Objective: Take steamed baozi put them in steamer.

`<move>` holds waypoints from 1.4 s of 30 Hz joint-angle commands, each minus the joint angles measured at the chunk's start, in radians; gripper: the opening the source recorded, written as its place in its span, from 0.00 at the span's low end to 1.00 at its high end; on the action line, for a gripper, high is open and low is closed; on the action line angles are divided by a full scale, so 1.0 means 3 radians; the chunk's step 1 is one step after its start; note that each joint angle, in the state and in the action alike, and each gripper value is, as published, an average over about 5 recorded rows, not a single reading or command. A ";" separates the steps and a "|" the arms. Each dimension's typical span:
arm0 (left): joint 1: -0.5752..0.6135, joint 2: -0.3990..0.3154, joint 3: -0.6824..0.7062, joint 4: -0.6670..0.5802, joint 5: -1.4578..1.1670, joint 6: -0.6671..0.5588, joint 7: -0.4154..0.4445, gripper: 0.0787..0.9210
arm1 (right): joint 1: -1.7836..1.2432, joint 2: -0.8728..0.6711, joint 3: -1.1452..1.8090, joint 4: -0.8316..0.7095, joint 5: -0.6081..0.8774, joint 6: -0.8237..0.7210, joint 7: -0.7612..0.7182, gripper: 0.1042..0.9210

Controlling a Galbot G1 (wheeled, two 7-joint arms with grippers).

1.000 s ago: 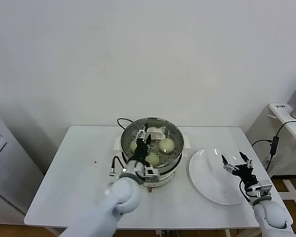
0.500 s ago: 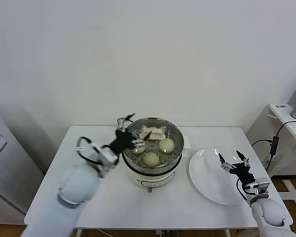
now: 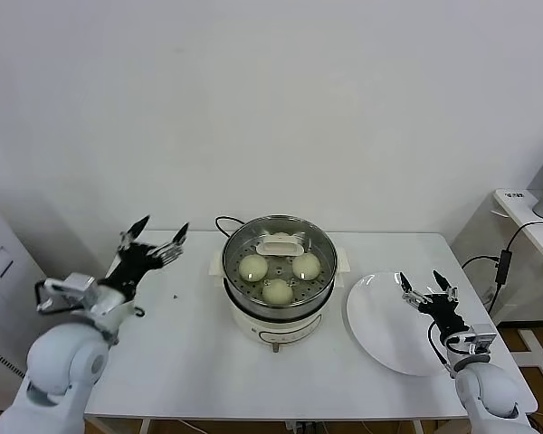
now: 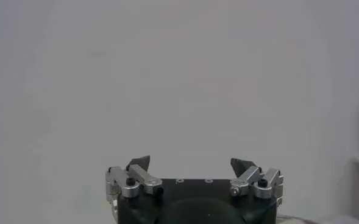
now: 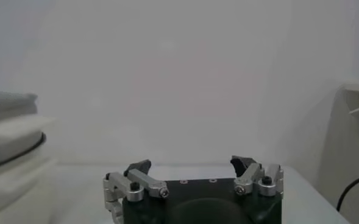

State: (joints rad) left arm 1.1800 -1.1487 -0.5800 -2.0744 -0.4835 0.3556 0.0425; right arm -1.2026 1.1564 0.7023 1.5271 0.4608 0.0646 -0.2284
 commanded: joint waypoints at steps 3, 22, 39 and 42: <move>0.0575 -0.0132 -0.0336 0.0240 0.0216 -0.0168 -0.0290 0.88 | -0.0242 0.0031 0.0189 0.0325 -0.0142 -0.0112 -0.0047 0.88; 0.0427 -0.0412 0.0083 0.0619 0.0738 -0.0294 -0.0342 0.88 | -0.0460 0.0071 0.0252 0.0390 -0.0060 -0.0167 0.0027 0.88; 0.0437 -0.0428 0.0127 0.0696 0.0741 -0.0272 -0.0354 0.88 | -0.0455 0.0098 0.0226 0.0366 -0.0055 -0.0198 0.0093 0.88; 0.0430 -0.0428 0.0136 0.0701 0.0733 -0.0270 -0.0354 0.88 | -0.0454 0.0099 0.0227 0.0357 -0.0055 -0.0201 0.0094 0.88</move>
State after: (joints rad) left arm 1.3091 -1.2720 -0.5469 -1.8776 -0.2753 0.2747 -0.0614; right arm -1.3345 1.1846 0.7683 1.6342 0.4438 0.0067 -0.2023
